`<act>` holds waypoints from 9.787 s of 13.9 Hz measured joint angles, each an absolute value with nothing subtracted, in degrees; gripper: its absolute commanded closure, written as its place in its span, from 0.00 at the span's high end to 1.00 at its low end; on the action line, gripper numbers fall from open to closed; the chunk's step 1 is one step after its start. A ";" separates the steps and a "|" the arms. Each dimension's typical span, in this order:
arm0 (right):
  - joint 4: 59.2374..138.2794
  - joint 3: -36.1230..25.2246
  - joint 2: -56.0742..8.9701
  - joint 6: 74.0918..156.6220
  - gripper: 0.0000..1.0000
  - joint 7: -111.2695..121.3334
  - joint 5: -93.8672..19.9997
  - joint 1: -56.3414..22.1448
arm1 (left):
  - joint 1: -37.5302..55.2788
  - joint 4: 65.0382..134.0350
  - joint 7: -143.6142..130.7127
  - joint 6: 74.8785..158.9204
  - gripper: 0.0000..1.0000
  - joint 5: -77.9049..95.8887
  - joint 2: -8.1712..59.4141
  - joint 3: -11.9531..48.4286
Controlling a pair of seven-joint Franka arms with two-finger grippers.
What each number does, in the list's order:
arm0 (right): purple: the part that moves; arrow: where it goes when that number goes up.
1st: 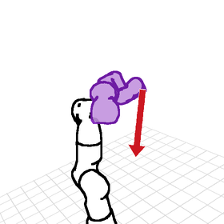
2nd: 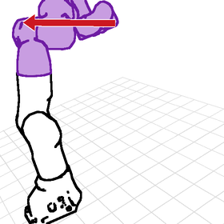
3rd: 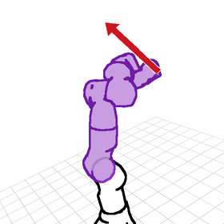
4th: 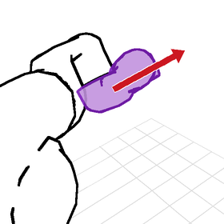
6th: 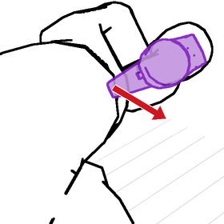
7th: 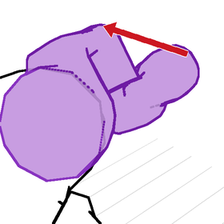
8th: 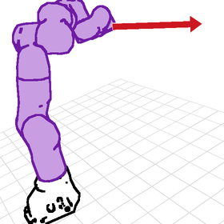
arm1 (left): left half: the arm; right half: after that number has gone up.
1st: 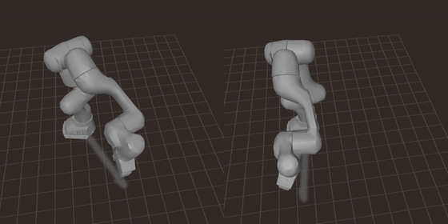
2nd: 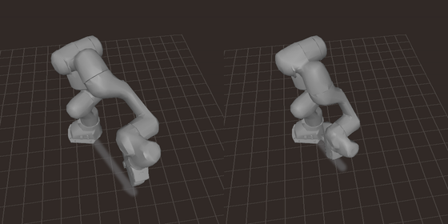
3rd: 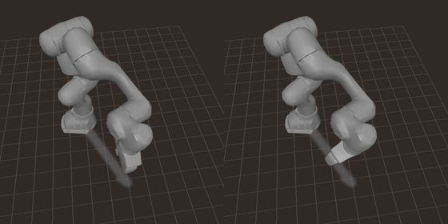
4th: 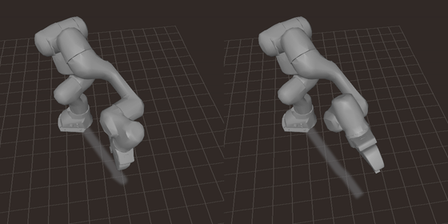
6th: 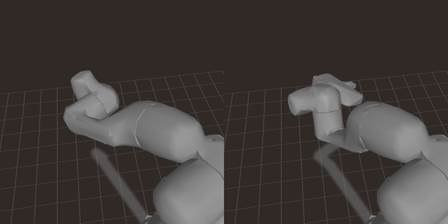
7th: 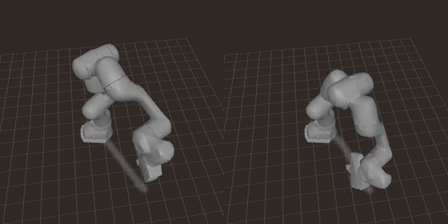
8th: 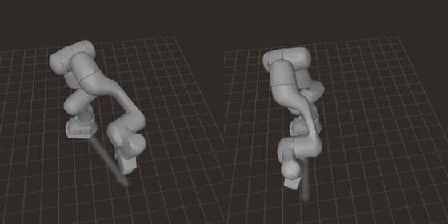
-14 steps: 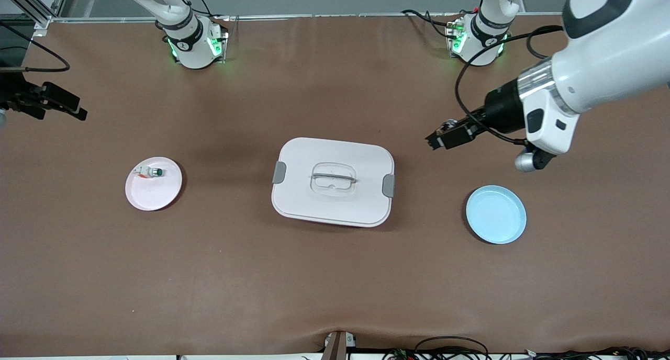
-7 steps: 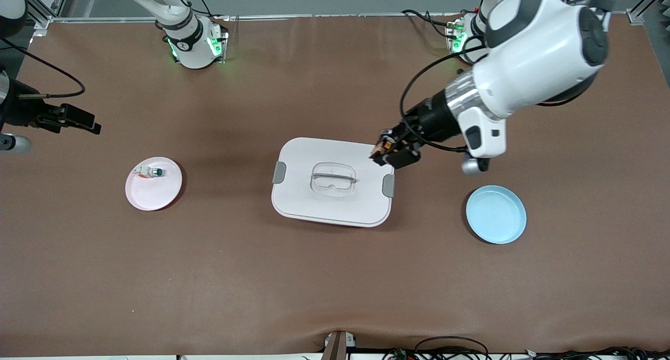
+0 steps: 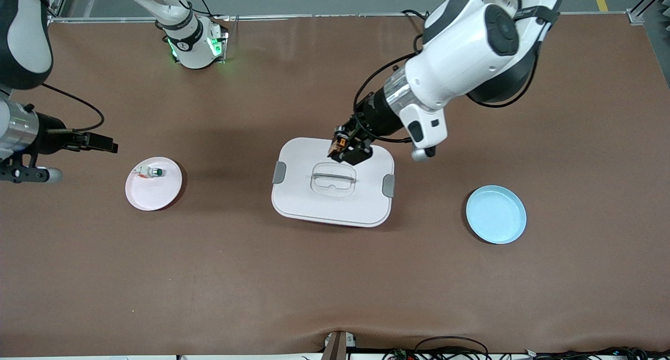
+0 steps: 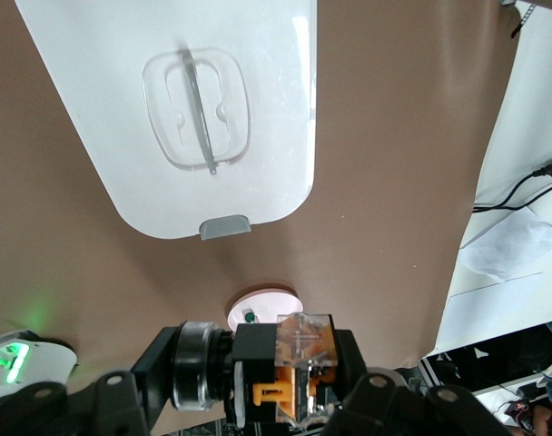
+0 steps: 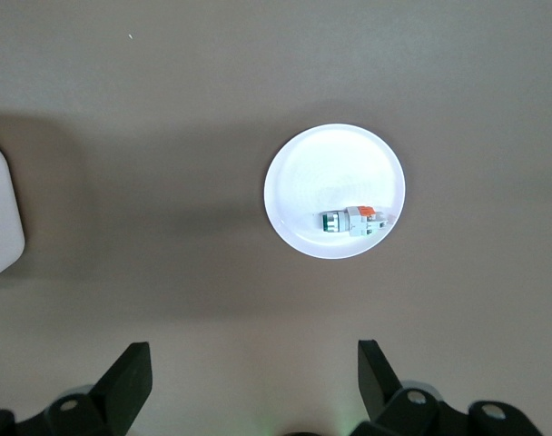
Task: Transfer orange switch to right arm and place
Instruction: 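Hold the switch with the left gripper while the right gripper reaches it, then close the right gripper on the switch and open the left gripper, then carry the switch to the white plate while the left gripper withdraws, then lower the switch onto the white plate with the right gripper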
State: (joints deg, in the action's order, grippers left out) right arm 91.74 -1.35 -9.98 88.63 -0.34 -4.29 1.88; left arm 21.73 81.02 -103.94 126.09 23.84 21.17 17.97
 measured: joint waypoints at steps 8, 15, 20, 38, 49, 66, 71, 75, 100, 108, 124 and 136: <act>94.02 -0.64 -10.37 92.55 1.00 -0.22 -28.56 -3.90 | 25.16 81.00 -110.79 131.79 0.39 22.27 24.64 17.88; 96.65 -0.43 -10.67 104.89 1.00 -0.74 -47.91 -12.11 | 25.17 81.00 -110.86 131.85 0.39 20.86 24.66 17.71; 97.21 -0.43 -11.69 112.15 1.00 -0.66 -58.28 -15.18 | 25.17 81.00 -110.86 132.50 0.39 20.85 24.67 17.67; 96.03 -0.38 -15.08 127.09 1.00 3.01 -66.31 -25.58 | 25.17 81.00 -110.87 133.21 0.40 20.85 24.97 17.65; 95.63 -0.41 -17.24 127.95 1.00 8.71 -66.62 -27.47 | 25.17 81.00 -110.87 133.31 0.40 20.85 24.98 17.65; 95.22 -1.14 -17.40 128.00 0.72 11.95 -68.07 -27.99 | 25.16 81.00 -110.87 133.44 0.40 20.85 25.00 17.55; 94.90 -1.12 -17.47 127.99 0.48 12.16 -68.22 -28.01 | 25.15 81.00 -110.87 133.54 0.40 20.85 25.02 17.49; 94.66 -1.05 -17.55 127.99 0.40 13.09 -68.43 -28.09 | 25.16 81.03 -110.87 133.55 0.40 20.84 25.08 17.49; 94.36 -1.82 -20.21 127.55 0.00 34.61 -63.88 -26.66 | 23.60 80.81 -110.86 133.67 1.00 16.94 25.09 16.94; 94.37 -2.04 -20.54 113.95 0.00 36.11 -34.71 -20.60 | 17.38 83.78 -103.36 129.62 1.00 16.59 24.03 16.83; 100.91 -2.29 -17.49 108.18 0.00 58.35 -3.13 -11.67 | 3.25 96.82 -43.61 115.15 1.00 7.60 13.28 16.77; 118.23 -2.39 -14.13 129.64 0.00 78.14 2.53 -2.63 | -6.95 93.54 -14.78 115.07 1.00 0.23 12.01 16.56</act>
